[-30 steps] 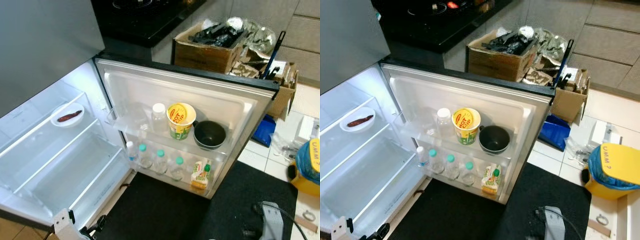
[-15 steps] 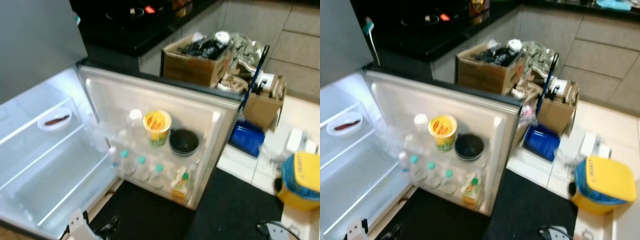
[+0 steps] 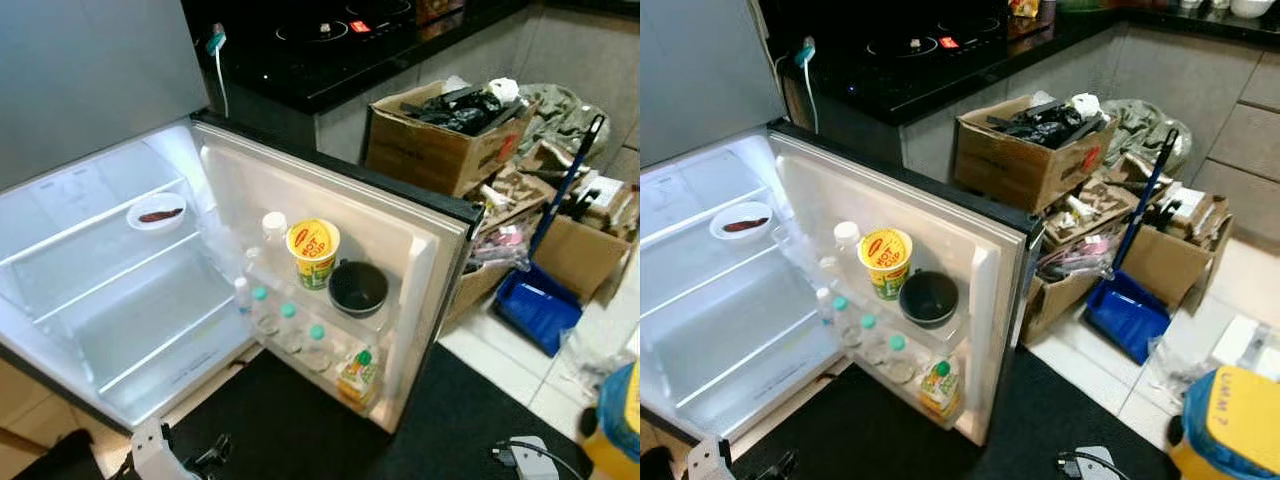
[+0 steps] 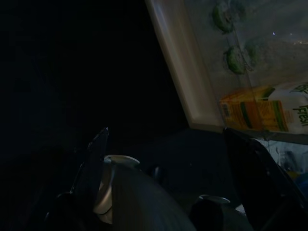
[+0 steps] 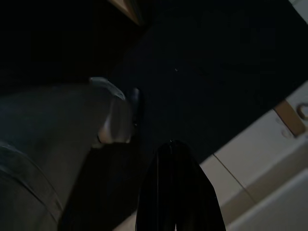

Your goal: Restocking fridge

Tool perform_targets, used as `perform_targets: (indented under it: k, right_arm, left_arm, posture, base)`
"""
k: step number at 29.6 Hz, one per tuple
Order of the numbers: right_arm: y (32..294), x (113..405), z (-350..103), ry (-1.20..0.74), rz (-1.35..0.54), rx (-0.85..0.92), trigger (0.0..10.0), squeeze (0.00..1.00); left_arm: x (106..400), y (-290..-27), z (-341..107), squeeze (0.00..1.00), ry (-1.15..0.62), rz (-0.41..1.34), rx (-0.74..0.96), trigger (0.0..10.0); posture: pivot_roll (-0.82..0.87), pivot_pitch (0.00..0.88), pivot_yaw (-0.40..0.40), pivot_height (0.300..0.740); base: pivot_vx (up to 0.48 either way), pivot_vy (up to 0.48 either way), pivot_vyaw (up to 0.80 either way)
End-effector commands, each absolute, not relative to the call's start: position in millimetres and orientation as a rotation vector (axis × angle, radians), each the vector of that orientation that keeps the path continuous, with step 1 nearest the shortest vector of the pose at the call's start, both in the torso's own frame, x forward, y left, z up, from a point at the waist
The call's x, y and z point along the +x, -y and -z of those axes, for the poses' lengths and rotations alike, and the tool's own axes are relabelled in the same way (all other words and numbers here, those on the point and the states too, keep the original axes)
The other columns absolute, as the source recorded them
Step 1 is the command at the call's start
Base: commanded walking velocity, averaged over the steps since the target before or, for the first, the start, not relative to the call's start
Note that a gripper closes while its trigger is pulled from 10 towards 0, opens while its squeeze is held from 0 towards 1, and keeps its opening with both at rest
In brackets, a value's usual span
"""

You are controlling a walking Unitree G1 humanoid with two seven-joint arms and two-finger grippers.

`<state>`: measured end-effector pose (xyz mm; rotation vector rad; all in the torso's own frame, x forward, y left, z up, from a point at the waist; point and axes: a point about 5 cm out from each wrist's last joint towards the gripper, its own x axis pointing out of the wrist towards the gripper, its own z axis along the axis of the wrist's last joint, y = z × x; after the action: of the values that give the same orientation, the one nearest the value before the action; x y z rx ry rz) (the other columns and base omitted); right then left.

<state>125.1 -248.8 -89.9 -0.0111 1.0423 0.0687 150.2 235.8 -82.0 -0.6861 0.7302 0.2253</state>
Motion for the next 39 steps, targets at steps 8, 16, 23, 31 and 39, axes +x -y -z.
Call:
perform_targets:
  k: [8, 16, 23, 31, 39]
  right_arm:
    - [244.5, 117.0, 93.3, -1.061, -0.089, 0.006, 10.0, 0.0]
    - [241.3, 113.5, 95.1, -1.075, -0.116, -0.011, 10.0, 0.0]
    - [239.7, 108.8, 96.8, -1.087, -0.123, -0.01, 10.0, 0.0]
    - [239.5, 101.3, 98.9, -1.108, -0.126, -0.011, 10.0, 0.0]
    - [238.8, 100.5, 99.3, -1.112, -0.131, -0.011, 10.0, 0.0]
  left_arm:
    - [152.3, -240.9, 79.3, 0.0, -0.715, -0.213, -0.65, 10.0]
    - [152.7, -244.5, 78.0, 0.0, -0.718, -0.205, -0.637, 10.0]
    - [151.7, -244.7, 79.1, 0.0, -0.735, -0.219, -0.634, 10.0]
    - [156.3, -238.1, 77.8, 0.0, -0.733, -0.145, -0.599, 10.0]
    - [164.4, -239.6, 73.5, 0.0, -0.682, -0.157, -0.632, 10.0]
  posture:
    - [-0.06, 0.093, 0.006, 0.74]
    - [-0.06, 0.086, 0.011, 0.74]
    - [-0.06, 0.086, 0.017, 0.74]
    - [-0.06, 0.092, 0.018, 0.74]
    - [-0.06, 0.098, 0.013, 0.74]
  base:
    - [0.144, 0.0, 0.0]
    - [0.48, 0.0, 0.0]
    - [0.259, 0.0, 0.0]
    - [0.0, -0.366, 0.0]
    - [0.0, -0.05, 0.0]
